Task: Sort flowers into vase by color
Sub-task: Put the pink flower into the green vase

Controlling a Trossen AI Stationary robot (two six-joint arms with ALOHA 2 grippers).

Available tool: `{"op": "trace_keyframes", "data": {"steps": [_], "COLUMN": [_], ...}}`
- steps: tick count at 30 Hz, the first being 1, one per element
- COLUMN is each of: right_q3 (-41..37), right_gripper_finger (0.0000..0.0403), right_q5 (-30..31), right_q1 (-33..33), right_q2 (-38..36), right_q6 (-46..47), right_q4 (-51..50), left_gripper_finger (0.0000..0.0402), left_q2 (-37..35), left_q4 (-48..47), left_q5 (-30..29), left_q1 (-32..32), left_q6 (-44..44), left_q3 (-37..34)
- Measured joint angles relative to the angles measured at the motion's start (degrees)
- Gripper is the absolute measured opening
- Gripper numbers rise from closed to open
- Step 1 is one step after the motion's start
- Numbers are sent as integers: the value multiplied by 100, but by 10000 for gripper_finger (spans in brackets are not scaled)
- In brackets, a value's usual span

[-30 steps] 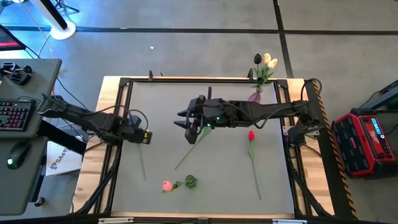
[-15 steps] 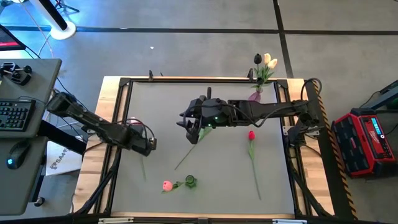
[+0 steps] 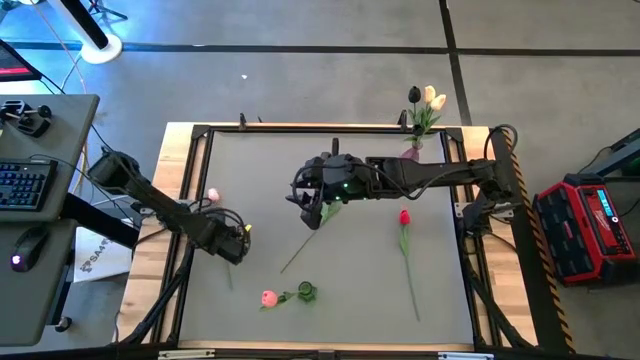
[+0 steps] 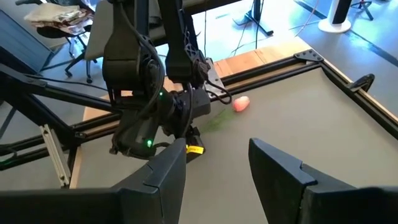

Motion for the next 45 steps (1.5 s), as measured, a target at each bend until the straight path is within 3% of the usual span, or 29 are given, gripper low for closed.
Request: {"op": "trace_keyframes", "data": {"steps": [9, 19, 26, 35, 45], "right_q3": [0, 0, 0, 0, 0], "right_gripper_finger": [162, 162, 162, 162, 162], "right_q5": [-42, -140, -485, -734, -873], "right_q1": [-87, -158, -183, -189, -98], "right_q2": [0, 0, 0, 0, 0], "right_q6": [-28, -107, 573, 1106, 1240], "right_q4": [-117, -117, -117, -174, 102], "left_gripper_finger": [122, 9, 9, 1, 0], "left_q2": [76, 70, -187, -1073, -1905], "left_q4": [-36, 145, 411, 442, 2237], "left_q5": [2, -169, -256, -1955, -3676], "left_q1": [7, 7, 11, 11, 100], "left_q6": [139, 603, 792, 1774, 5537], "left_q3": [50, -43, 241, 615, 700]}}
